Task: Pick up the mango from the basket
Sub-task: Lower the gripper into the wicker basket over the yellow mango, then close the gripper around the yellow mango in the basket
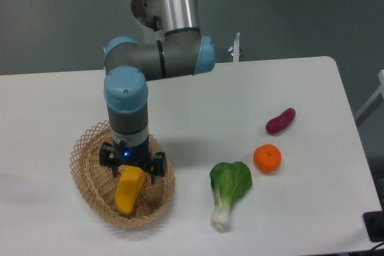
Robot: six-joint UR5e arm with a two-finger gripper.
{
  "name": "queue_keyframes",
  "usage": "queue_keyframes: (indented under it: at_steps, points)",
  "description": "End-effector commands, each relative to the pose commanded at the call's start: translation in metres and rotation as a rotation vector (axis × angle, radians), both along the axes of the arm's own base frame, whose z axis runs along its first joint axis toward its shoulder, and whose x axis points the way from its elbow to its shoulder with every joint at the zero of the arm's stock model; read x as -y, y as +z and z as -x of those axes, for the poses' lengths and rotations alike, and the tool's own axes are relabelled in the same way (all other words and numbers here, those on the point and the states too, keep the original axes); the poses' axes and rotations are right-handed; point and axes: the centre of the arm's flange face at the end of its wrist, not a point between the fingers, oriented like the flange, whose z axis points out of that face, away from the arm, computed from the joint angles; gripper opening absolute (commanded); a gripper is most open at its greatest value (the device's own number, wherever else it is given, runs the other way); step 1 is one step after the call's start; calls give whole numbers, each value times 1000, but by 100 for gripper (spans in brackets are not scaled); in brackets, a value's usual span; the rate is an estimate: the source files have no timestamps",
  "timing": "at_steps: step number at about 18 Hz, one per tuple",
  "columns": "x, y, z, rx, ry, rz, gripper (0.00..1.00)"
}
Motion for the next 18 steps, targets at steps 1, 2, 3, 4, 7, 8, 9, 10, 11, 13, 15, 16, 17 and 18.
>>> queue_keyframes:
  at_steps: [1, 2, 3, 4, 7, 8, 9, 10, 11, 13, 15, 16, 17, 18]
  points:
    - [-1, -6, -4, 6, -5, 9, 100]
    - [-2, -10, -7, 5, -8, 17, 100]
    - [-3, -12, -7, 1, -7, 23, 100]
    - [-5, -18, -7, 4, -7, 30, 100]
    - [-9, -25, -9, 5, -13, 35, 100]
    - [-10, -26, -10, 6, -13, 38, 100]
    - [-11, -26, -11, 6, -16, 38, 100]
    - [-12, -30, -11, 9, -16, 42, 100]
    - [-13, -33, -11, 9, -17, 45, 100]
    - [-14, -36, -9, -11, -15, 50, 100]
    - [-17, -33, -14, -25, -17, 44, 90]
    - [-17, -36, -15, -23, -17, 48, 86]
    - [-17, -38, -14, -22, -17, 52, 83]
    - [-17, -40, -15, -22, -18, 54, 81]
